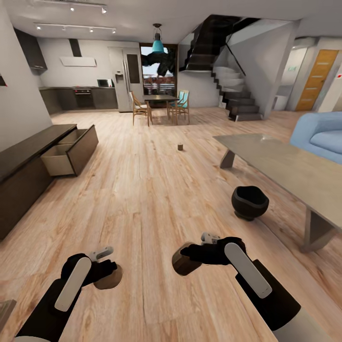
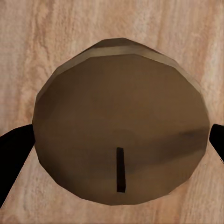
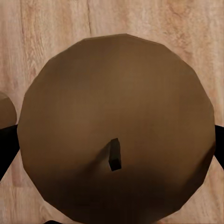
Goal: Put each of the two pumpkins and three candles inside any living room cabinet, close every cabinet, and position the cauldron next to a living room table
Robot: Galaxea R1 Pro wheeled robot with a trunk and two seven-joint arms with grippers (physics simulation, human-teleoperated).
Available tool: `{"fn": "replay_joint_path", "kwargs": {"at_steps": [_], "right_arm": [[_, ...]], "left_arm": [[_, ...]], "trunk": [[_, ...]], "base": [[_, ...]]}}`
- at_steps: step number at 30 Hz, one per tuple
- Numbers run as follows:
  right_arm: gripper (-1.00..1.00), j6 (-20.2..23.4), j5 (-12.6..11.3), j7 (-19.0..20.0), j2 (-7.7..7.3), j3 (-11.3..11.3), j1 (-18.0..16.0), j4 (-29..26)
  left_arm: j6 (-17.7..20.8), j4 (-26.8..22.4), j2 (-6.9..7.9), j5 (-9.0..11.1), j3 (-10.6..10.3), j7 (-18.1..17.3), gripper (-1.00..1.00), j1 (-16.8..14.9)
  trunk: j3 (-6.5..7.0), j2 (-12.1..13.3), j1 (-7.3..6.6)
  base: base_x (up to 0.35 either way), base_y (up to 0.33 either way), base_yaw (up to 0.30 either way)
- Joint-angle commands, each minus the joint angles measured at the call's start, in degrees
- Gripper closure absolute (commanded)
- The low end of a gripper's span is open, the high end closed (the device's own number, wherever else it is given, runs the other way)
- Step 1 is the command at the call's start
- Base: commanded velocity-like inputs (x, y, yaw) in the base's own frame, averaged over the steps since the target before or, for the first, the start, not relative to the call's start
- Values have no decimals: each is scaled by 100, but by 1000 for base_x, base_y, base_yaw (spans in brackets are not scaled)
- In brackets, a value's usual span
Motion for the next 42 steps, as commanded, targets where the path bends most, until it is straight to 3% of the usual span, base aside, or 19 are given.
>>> {"fn": "replay_joint_path", "kwargs": {"at_steps": [1, 8, 32, 42], "right_arm": [[100, -12, -65, -55, -7, 7, -5, -9], [100, -12, -91, -44, -9, -3, -5, -21], [100, -12, -53, -43, -10, -13, -5, -29], [100, -12, -83, -44, -10, -13, -5, -18]], "left_arm": [[1, -3, 6, 52, -15, 62, 100, -6], [-3, -3, 15, 51, -16, 62, 100, -6], [-5, -3, 17, 50, -16, 62, 100, -6], [-5, -1, 25, 50, -16, 54, 100, -6]], "trunk": [[-5, -2, 2], [-5, -2, 2], [-5, -2, 2], [-5, -2, 2]], "base": [[302, 0, 287], [324, 0, 178], [333, 0, 6], [333, 0, 208]]}}
